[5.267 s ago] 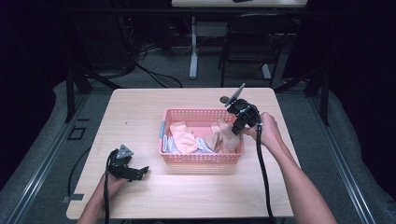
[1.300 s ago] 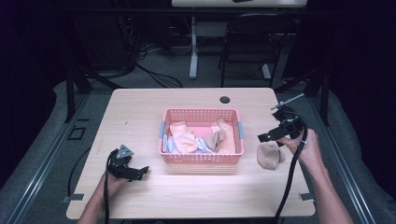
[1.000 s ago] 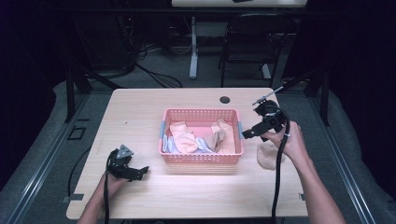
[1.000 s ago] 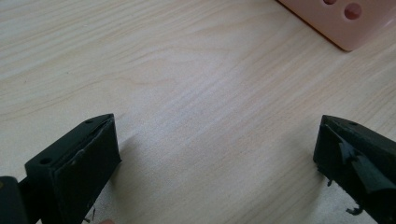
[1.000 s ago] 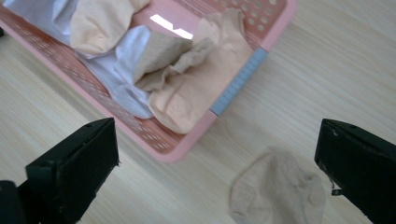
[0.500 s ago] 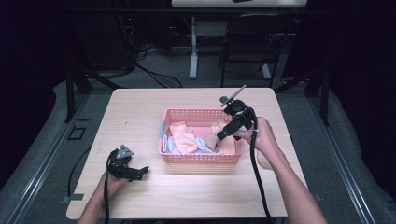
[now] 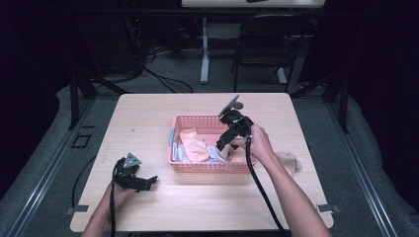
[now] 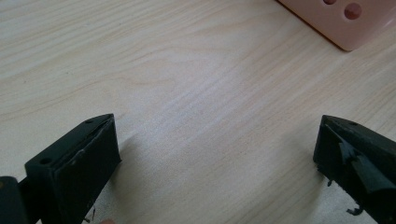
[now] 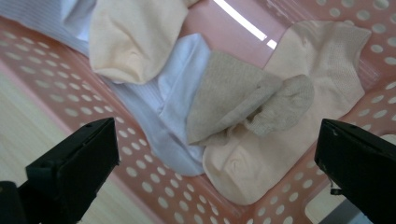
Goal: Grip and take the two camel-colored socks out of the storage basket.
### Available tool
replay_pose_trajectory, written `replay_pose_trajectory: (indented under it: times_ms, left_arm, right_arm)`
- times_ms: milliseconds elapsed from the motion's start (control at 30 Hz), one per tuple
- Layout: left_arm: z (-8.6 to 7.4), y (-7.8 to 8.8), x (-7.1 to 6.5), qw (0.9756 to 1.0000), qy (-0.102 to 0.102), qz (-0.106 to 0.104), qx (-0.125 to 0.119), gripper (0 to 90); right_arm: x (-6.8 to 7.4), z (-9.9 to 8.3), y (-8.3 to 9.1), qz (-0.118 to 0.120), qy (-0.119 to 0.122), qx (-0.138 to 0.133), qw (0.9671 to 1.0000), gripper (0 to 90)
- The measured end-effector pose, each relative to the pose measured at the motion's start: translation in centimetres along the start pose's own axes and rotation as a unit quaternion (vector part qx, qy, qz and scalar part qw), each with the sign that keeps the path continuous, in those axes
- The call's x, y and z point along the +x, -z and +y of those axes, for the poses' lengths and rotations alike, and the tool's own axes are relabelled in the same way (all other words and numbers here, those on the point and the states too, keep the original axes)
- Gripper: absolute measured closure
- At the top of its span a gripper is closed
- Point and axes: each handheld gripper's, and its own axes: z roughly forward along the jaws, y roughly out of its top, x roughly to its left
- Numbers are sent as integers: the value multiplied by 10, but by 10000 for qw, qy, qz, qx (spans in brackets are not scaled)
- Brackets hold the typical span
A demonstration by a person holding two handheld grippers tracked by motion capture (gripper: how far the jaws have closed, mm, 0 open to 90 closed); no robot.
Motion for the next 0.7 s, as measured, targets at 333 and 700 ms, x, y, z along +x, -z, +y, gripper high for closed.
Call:
replay_pose_trajectory:
  times_ms: [333,700]
  left_arm:
    - [0,0,0,10000,-1,1,-2,0]
    - [0,0,0,10000,-1,1,0,0]
  right_arm:
    - [-12,8,-32,-254,-301,403,9984,167]
    - [-21,8,-53,-351,-567,627,9958,437]
